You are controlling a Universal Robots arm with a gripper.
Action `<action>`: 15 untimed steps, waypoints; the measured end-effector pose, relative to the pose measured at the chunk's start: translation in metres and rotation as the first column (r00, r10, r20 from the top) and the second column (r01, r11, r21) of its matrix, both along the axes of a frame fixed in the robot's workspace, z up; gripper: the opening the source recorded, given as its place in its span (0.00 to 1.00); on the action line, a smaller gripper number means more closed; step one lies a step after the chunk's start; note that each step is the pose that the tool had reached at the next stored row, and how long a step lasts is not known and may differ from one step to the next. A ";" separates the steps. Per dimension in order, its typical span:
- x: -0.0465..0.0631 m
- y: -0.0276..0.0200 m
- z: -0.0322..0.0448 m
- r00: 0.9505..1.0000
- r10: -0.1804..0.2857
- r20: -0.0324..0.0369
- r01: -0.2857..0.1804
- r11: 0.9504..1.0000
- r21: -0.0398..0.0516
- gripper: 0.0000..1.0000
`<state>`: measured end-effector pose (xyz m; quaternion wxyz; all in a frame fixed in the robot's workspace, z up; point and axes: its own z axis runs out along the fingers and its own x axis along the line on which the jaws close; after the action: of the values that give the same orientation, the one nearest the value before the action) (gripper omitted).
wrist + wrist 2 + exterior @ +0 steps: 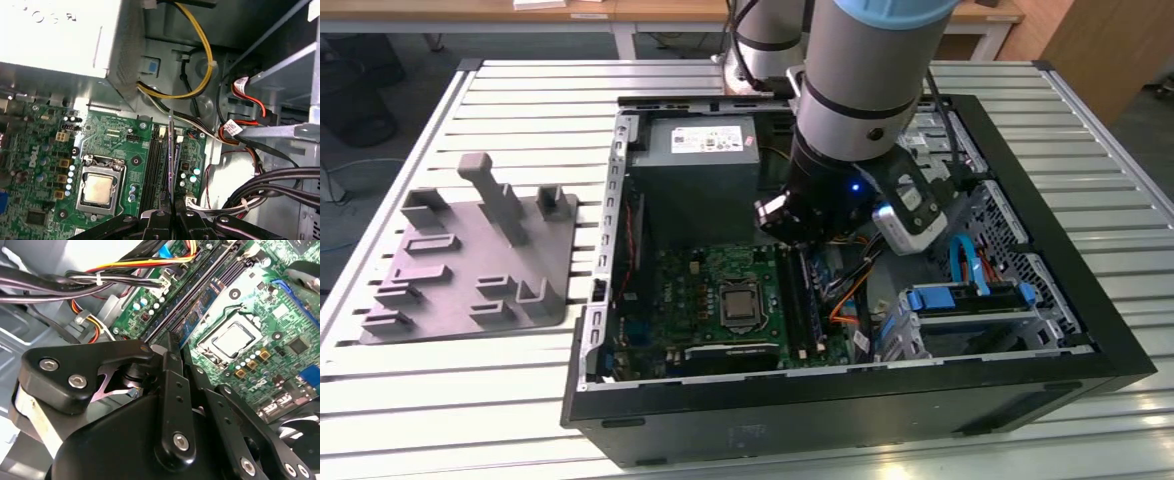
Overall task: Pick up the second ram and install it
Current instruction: 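Insert the second ram into the second slot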
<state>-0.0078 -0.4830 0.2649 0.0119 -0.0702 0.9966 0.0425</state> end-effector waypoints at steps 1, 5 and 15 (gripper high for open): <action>0.000 0.0000 0.0000 1.000 -0.012 0.000 0.012 1.000 0.000 0.14; 0.000 0.0000 -0.0001 0.998 -0.055 0.000 0.055 0.998 0.000 0.14; 0.000 0.0000 -0.0002 0.987 -0.159 0.000 0.159 0.987 0.000 0.14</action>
<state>-0.0078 -0.4830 0.2647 0.0152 0.0093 0.9990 0.0414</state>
